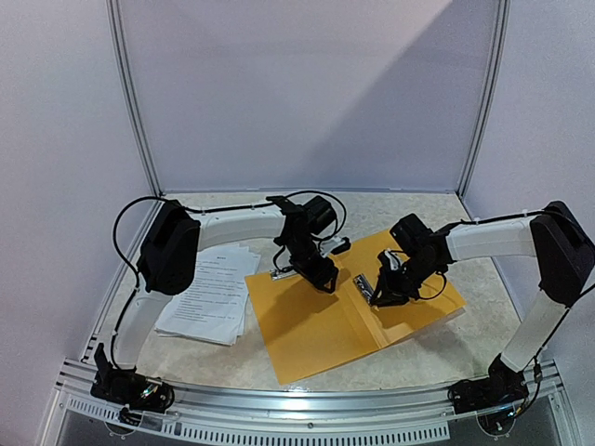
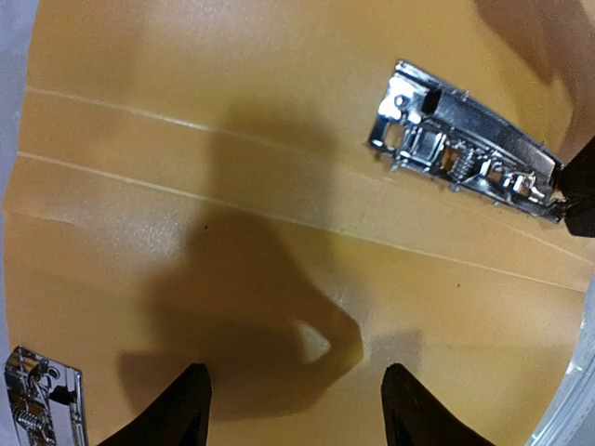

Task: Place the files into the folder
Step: Open the spring clip on the folder.

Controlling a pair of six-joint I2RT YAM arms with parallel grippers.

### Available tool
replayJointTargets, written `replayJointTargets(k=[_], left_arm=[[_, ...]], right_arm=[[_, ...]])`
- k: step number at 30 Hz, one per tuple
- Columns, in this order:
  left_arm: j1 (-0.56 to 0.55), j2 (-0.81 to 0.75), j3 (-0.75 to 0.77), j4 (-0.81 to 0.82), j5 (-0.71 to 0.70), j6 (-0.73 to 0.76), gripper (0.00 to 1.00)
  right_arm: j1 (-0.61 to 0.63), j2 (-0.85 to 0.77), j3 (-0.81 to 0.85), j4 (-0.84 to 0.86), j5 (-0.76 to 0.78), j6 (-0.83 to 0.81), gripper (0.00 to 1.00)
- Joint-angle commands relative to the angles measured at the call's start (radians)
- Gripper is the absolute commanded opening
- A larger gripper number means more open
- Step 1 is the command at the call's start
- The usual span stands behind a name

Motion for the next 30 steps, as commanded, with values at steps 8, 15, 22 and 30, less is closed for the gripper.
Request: replayJointTargets(k=[8, 15, 22, 30], left_arm=[[-0.041, 0.071, -0.016, 0.026, -0.064, -0.069, 0.65], [-0.041, 0.070, -0.029, 0.031, -0.064, -0.066, 0.66], [-0.041, 0.069, -0.032, 0.029, -0.074, -0.063, 0.66], [-0.042, 0.066, -0.035, 0.030, -0.085, -0.055, 0.66]], right_arm=[[-0.027, 0.013, -0.082, 0.206, -0.096, 0.066, 0.13], [-0.034, 0.022, -0.093, 0.189, -0.060, 0.065, 0.07], [-0.039, 0.016, -0.092, 0.143, -0.022, 0.045, 0.05], [-0.052, -0.002, -0.090, 0.149, -0.039, 0.027, 0.09]])
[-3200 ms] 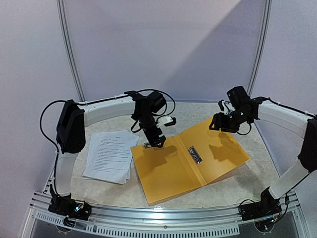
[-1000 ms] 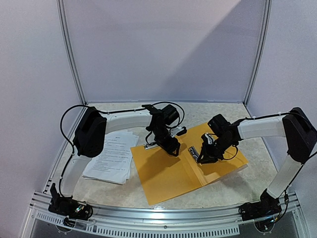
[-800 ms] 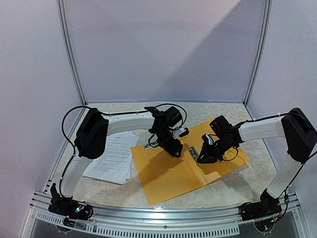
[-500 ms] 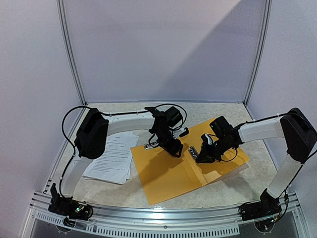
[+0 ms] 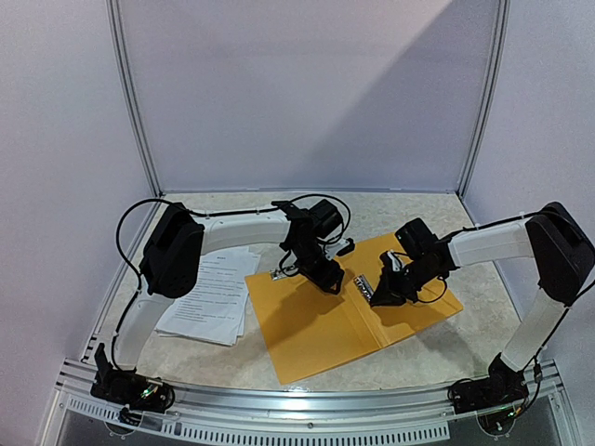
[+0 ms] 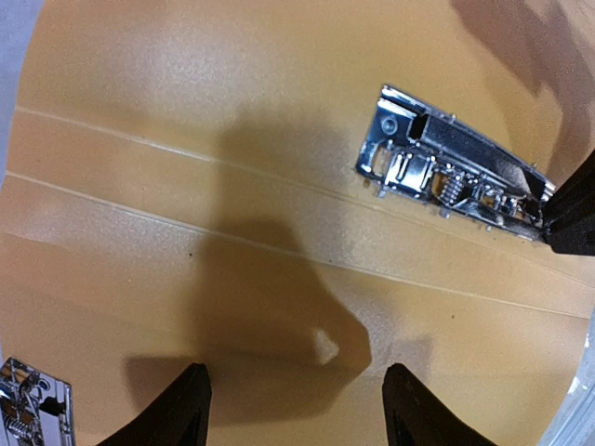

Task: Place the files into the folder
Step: Open the spring clip on the folder.

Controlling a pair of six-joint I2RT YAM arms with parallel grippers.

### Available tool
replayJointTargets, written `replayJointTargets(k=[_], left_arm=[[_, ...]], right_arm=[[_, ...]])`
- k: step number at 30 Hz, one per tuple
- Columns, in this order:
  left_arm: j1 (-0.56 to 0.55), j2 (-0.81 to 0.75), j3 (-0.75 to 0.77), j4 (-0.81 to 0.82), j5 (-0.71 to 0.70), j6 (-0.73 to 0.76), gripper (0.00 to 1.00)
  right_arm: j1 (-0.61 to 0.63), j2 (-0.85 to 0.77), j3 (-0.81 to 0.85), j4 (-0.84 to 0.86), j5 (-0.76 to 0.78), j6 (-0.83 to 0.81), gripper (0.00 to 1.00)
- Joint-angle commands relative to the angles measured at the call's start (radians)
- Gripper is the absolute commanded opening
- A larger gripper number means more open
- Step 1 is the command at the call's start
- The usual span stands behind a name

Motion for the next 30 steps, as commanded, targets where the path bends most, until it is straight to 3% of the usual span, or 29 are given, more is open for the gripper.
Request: replayJointTargets(k=[1, 15, 30], left_arm=[[-0.012, 0.053, -0.034, -0.022, -0.023, 0.003, 0.66], [-0.011, 0.059, -0.027, -0.021, -0.029, 0.005, 0.66], [-0.031, 0.097, -0.023, -0.020, -0.033, 0.001, 0.66]], right_arm=[[-0.016, -0.007, -0.012, -0.003, 0.008, -0.012, 0.09], [-0.017, 0.079, -0.023, 0.057, -0.056, -0.006, 0.05], [-0.002, 0.122, -0.074, 0.049, -0.011, -0.024, 0.02]])
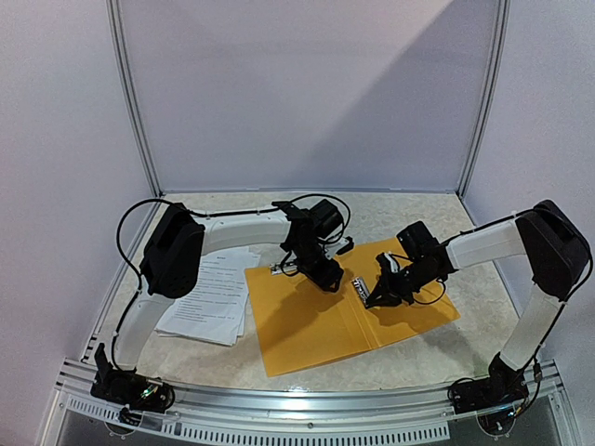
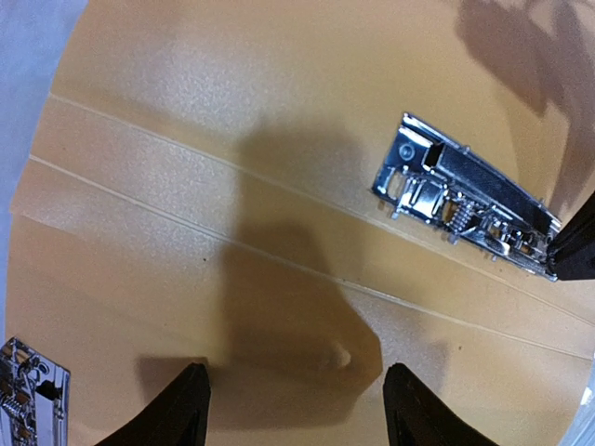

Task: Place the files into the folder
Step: Open the spring clip on the folder.

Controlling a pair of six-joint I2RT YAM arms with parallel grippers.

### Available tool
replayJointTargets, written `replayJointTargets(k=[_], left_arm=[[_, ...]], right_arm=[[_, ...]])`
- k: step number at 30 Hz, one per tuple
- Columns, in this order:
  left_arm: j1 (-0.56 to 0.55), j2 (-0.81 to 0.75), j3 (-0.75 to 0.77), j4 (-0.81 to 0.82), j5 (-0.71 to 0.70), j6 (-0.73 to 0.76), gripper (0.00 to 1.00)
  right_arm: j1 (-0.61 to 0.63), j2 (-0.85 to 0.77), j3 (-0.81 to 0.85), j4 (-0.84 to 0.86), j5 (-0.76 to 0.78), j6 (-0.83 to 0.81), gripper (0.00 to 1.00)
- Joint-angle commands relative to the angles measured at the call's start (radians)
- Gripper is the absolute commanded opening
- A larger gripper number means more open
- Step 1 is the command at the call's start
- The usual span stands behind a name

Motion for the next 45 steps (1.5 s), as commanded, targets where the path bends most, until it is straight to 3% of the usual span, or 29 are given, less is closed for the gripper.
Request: replayJointTargets(k=[1, 15, 21, 25, 45], left_arm=[[-0.029, 0.095, -0.025, -0.031, 0.014, -0.004, 0.66], [-0.036, 0.122, -0.031, -0.032, 0.017, -0.013, 0.66], [-0.040, 0.123, -0.047, -0.021, -0.032, 0.006, 0.60], [-0.043, 0.139, -0.034, -0.042, -0.076, 0.021, 0.52], [-0.060, 0.145, -0.045, -0.041, -0.137, 0.040, 0.50]], right_arm=[[0.022, 0.079, -0.045, -0.075, 0.115, -0.015, 0.02], [0.045, 0.120, -0.040, -0.130, 0.272, -0.043, 0.03], [0.045, 0.088, -0.030, -0.194, 0.402, -0.033, 0.04], [0.045, 0.085, -0.030, -0.177, 0.412, -0.013, 0.04], [0.073, 0.169, -0.002, -0.217, 0.541, -0.024, 0.03]])
